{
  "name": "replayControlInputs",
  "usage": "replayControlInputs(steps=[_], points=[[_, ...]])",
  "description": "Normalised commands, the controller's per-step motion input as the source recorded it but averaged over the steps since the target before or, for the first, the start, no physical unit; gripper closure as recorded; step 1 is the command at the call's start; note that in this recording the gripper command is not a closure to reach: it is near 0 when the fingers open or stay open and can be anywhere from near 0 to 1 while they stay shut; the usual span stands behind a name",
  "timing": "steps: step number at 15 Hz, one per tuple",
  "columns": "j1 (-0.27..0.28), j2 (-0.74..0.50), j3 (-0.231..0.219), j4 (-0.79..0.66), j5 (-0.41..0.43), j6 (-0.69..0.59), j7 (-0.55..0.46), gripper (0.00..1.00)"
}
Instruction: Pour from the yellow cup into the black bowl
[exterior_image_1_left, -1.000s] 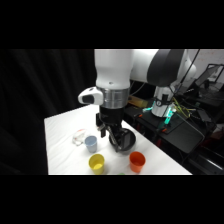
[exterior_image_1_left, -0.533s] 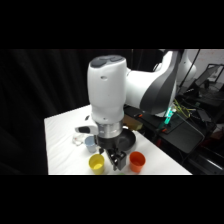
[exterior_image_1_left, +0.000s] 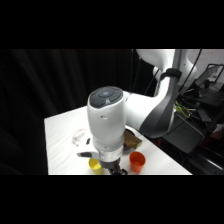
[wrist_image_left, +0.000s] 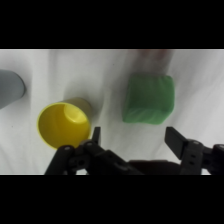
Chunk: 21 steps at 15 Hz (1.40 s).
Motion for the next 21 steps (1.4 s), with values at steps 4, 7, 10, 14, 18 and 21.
replayControlInputs(steps=[4, 7, 10, 14, 18, 21], points=[[0.051, 0.08, -0.163, 0.18, -0.144, 0.05, -0.01, 0.0], [-0.008, 0.04, -0.054, 0.16, -0.045, -0.02, -0.05, 0.0], [-0.04, 0.11, 0.019, 0.16, 0.029, -0.06, -0.09, 0.0], [-0.075, 0.12, 0.049, 0.16, 0.089, -0.09, -0.13, 0.0], [-0.113, 0.14, 0.067, 0.23, 0.152, -0.1, -0.17, 0.0], [-0.066, 0.16, 0.054, 0.23, 0.142, -0.07, -0.11, 1.0]])
